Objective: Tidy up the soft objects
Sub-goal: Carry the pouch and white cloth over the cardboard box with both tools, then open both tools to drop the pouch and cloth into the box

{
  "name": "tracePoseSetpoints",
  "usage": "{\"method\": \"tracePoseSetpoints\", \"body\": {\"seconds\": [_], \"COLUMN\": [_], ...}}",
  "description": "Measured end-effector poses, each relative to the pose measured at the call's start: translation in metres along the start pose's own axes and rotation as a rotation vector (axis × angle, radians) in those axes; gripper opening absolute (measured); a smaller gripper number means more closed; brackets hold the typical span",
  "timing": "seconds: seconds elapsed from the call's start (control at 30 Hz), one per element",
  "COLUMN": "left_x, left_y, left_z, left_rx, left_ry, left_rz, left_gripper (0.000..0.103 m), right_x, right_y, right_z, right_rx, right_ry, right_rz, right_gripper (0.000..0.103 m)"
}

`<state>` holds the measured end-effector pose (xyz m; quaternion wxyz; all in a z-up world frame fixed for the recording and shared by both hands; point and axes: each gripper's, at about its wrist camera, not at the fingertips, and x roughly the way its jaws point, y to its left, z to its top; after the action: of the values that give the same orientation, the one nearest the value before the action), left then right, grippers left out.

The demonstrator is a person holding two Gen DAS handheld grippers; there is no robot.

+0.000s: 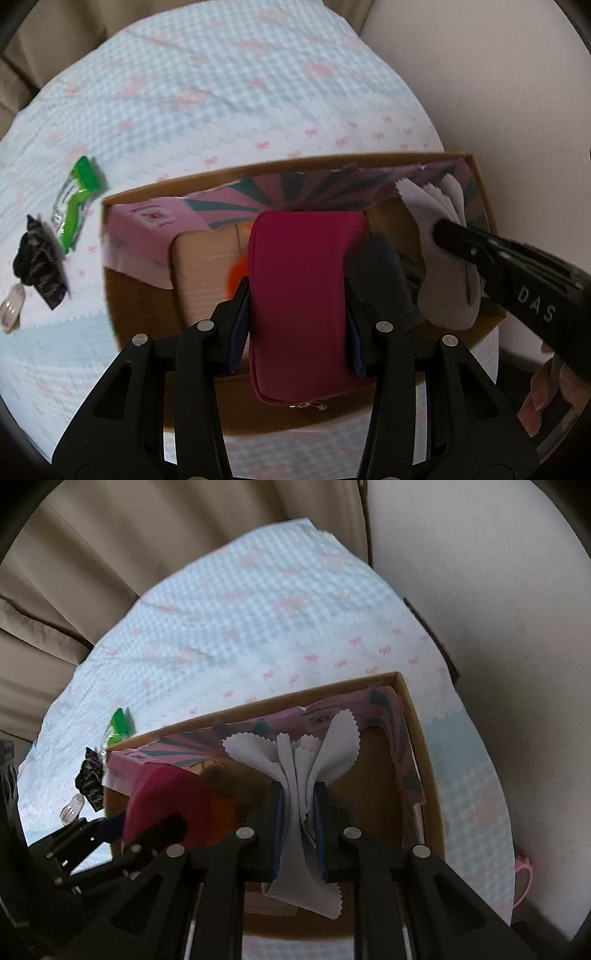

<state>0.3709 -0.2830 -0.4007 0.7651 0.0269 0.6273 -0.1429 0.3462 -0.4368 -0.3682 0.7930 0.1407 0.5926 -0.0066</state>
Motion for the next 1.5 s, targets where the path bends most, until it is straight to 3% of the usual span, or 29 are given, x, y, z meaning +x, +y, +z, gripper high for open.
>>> {"method": "tracePoseSetpoints", "body": {"seconds": [0.13,0.17,0.23,0.27,0.3,0.33,0.37,0.57,0.87,1.17,1.5], "left_x": [0.003,0.003,-0.002,-0.005,-0.008,-0.011,-0.013,-0.026,-0.062,-0.134,-0.234], "left_y": [-0.003,-0.003,-0.003,-0.001,0.001,0.004,0.007,0.018,0.019,0.014,0.041], "left_z": [0.002,0.003,0.002,0.001,0.0,-0.002,-0.003,-0.005,-0.014,-0.031,-0.078], "left_rx": [0.023,0.036,0.052,0.057,0.059,0.056,0.045,0.018,0.001,0.015,-0.017], "left_ry": [0.001,0.002,-0.002,-0.013,-0.024,-0.032,-0.027,-0.031,-0.066,-0.183,-0.347], "left_rz": [-0.007,0.004,0.023,0.047,0.061,0.069,0.053,0.055,0.039,0.037,0.019], "left_gripper": [0.041,0.047,0.079,0.103,0.103,0.103,0.103,0.103,0.103,0.103,0.103], "right_x": [0.011,0.012,0.013,0.013,0.012,0.012,0.011,0.005,-0.027,-0.094,-0.188], "right_y": [-0.003,-0.003,-0.002,-0.002,-0.002,-0.002,-0.003,-0.004,0.005,0.025,0.065], "right_z": [0.008,0.011,0.015,0.017,0.018,0.019,0.019,0.01,0.001,-0.016,-0.044], "right_rx": [0.003,0.002,0.001,0.003,0.005,0.007,0.013,0.05,0.037,0.005,-0.042], "right_ry": [0.038,0.04,0.037,0.026,0.016,0.017,0.014,0.004,-0.047,-0.135,-0.245], "right_rz": [0.015,0.015,0.01,0.008,0.018,0.033,0.06,0.109,0.105,0.048,0.007], "right_gripper": [0.014,0.014,0.017,0.036,0.055,0.099,0.103,0.103,0.103,0.103,0.103]}}
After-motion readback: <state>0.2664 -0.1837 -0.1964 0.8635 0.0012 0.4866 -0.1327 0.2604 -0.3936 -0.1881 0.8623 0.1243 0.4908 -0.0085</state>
